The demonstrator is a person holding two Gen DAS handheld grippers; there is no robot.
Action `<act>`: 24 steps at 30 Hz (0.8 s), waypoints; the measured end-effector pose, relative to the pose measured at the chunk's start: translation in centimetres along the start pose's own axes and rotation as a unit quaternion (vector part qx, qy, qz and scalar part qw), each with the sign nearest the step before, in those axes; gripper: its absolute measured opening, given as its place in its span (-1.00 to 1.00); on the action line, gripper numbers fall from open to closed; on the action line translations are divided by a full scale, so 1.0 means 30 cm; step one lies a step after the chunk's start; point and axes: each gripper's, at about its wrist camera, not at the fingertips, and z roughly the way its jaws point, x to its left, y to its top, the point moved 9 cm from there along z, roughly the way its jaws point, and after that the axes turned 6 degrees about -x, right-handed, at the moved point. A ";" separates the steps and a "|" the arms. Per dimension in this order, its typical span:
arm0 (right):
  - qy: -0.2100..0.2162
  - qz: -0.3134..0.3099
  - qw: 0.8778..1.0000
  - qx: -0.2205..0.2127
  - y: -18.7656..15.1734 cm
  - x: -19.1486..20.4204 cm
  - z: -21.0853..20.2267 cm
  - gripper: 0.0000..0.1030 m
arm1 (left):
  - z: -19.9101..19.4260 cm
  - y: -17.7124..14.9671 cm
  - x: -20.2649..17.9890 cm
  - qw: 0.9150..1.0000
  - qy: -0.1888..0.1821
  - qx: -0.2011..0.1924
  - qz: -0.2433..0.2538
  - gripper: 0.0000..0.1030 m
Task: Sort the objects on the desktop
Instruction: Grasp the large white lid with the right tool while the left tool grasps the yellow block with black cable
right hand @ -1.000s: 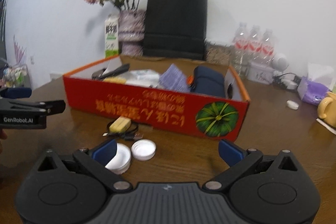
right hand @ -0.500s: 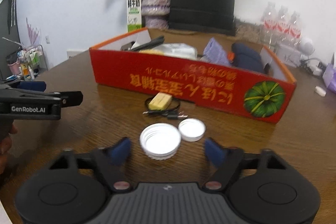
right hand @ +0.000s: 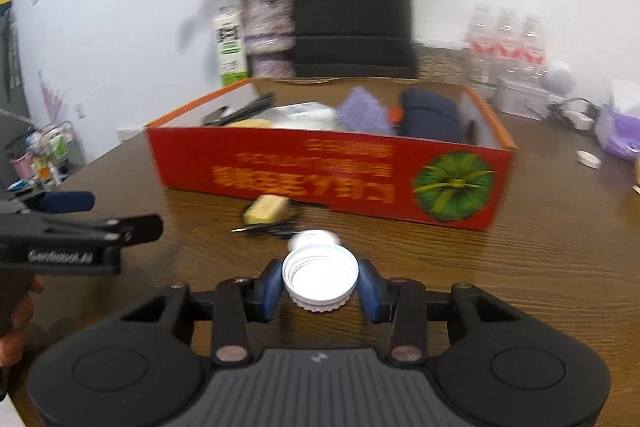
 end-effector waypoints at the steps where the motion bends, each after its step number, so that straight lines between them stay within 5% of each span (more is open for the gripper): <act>1: -0.006 0.005 1.000 -0.001 0.001 -0.024 -0.003 -0.24 | 0.007 0.004 -0.020 1.000 -0.002 0.000 0.004 1.00; 18: -0.044 0.028 0.999 0.003 0.039 -0.269 0.062 -0.24 | 0.227 0.038 -0.191 0.998 -0.025 0.059 0.002 0.98; 20: -0.039 0.035 0.999 0.009 0.039 -0.281 0.076 -0.24 | 0.238 0.041 -0.199 0.998 -0.033 0.062 -0.006 0.89; 24: -0.028 0.049 0.998 0.016 0.038 -0.288 0.091 -0.24 | 0.229 0.044 -0.226 0.995 -0.069 0.062 -0.022 0.28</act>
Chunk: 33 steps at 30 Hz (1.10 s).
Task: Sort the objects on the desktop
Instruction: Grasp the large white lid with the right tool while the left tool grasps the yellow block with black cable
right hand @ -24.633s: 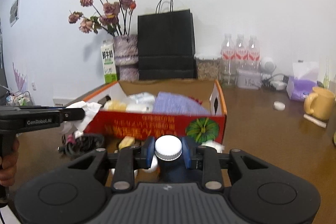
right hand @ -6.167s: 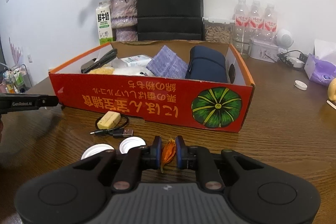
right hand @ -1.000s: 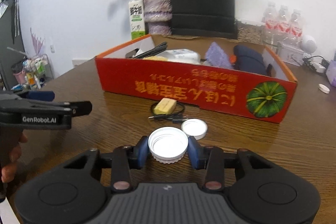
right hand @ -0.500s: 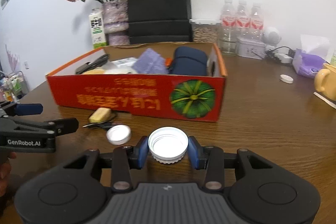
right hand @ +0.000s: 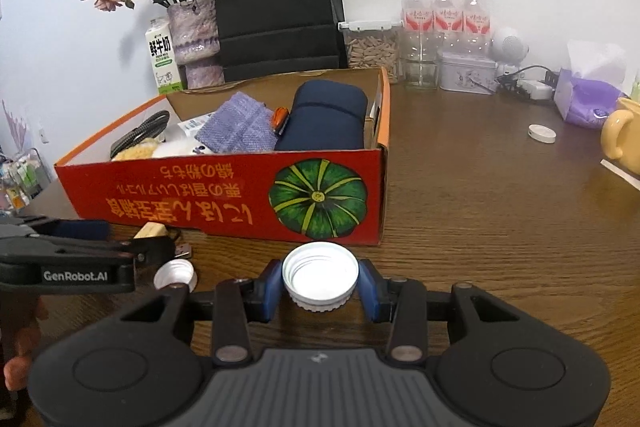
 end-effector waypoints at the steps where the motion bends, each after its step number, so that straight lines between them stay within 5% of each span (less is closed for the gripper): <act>1: 0.002 0.001 1.000 -0.001 0.000 0.001 0.000 -0.24 | -0.005 0.000 -0.008 1.000 -0.005 0.000 -0.001 0.10; 15: 0.019 0.027 0.999 -0.005 -0.004 -0.010 -0.013 -0.24 | -0.066 0.004 -0.019 1.000 0.003 -0.026 0.008 -0.41; 19: 0.019 0.028 0.999 -0.005 -0.005 -0.009 -0.015 -0.24 | -0.091 0.005 -0.023 0.999 -0.006 -0.033 0.012 -0.75; 24: 0.018 0.027 0.999 -0.005 -0.005 -0.008 -0.016 -0.24 | -0.099 -0.002 -0.016 0.999 -0.008 -0.033 0.007 -0.70; 27: 0.017 0.027 0.999 -0.005 -0.005 -0.008 -0.016 -0.23 | -0.103 -0.002 -0.009 0.999 -0.004 -0.035 0.004 -0.04; 31: 0.017 0.026 1.000 -0.005 -0.006 -0.008 -0.015 -0.23 | -0.110 -0.012 -0.020 0.999 -0.005 -0.031 0.018 -0.05; 33: 0.017 0.026 1.000 -0.005 -0.005 -0.008 -0.015 -0.23 | -0.098 -0.026 -0.028 0.999 -0.001 -0.020 0.030 -0.29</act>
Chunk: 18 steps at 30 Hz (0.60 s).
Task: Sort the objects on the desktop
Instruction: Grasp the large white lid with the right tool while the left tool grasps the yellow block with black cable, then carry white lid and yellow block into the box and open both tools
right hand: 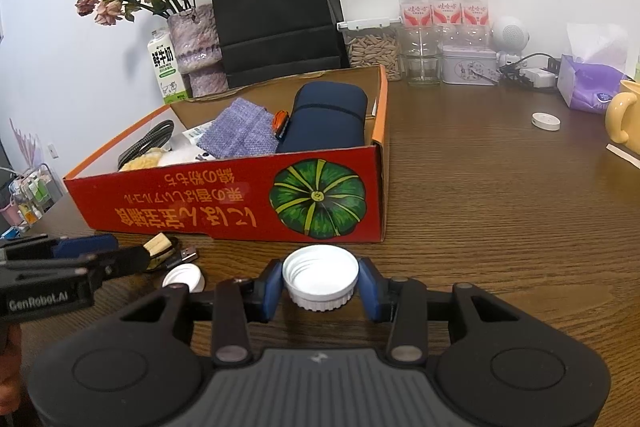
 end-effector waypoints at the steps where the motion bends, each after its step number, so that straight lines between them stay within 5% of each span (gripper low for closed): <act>1: 0.000 0.000 1.000 0.000 0.000 0.000 0.000 -0.23 | 0.009 -0.010 -0.002 1.000 0.002 0.007 0.005 -0.42; 2: 0.000 0.000 1.000 0.000 0.000 0.000 0.000 -0.23 | 0.016 -0.019 -0.002 1.000 0.001 0.013 0.006 -0.66; 7: 0.000 0.000 1.000 0.000 0.001 0.001 0.000 -0.22 | -0.022 -0.020 -0.026 0.999 -0.008 -0.009 0.032 -0.89; 18: -0.002 -0.018 0.999 -0.043 0.021 0.019 -0.049 -0.25 | -0.120 0.062 -0.022 0.997 -0.022 -0.067 0.031 -0.89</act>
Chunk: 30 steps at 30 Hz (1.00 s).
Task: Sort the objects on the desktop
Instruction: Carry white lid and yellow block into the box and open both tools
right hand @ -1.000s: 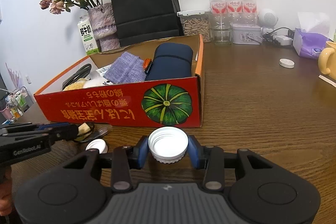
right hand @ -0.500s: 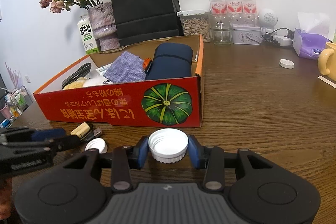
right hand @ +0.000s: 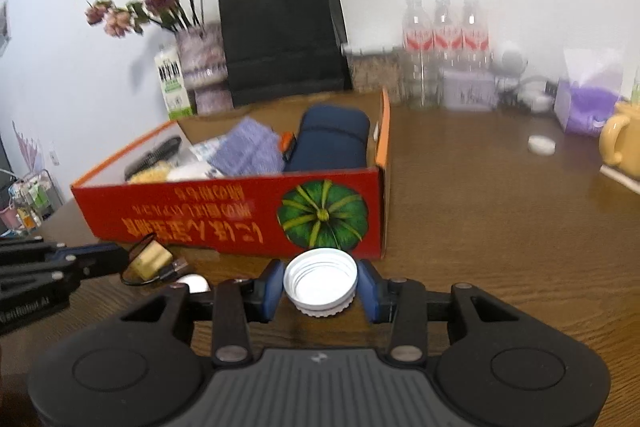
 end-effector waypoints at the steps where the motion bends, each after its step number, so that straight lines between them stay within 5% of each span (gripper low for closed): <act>1: 0.001 -0.002 1.000 -0.004 0.003 0.006 -0.007 -0.25 | -0.014 0.020 0.004 1.000 -0.002 -0.011 -0.002 -0.89; 14: 0.028 -0.022 0.995 -0.092 0.249 0.134 -0.053 -0.25 | -0.043 0.289 0.081 0.993 0.006 -0.118 -0.014 -0.89; 24: 0.020 -0.026 0.995 -0.098 0.423 0.226 0.221 -0.25 | 0.232 0.335 0.246 0.992 0.048 -0.114 -0.024 -0.89; 30: 0.018 -0.014 0.997 -0.071 0.366 0.190 0.409 -0.25 | 0.367 0.246 0.316 0.995 0.060 -0.067 -0.034 -0.89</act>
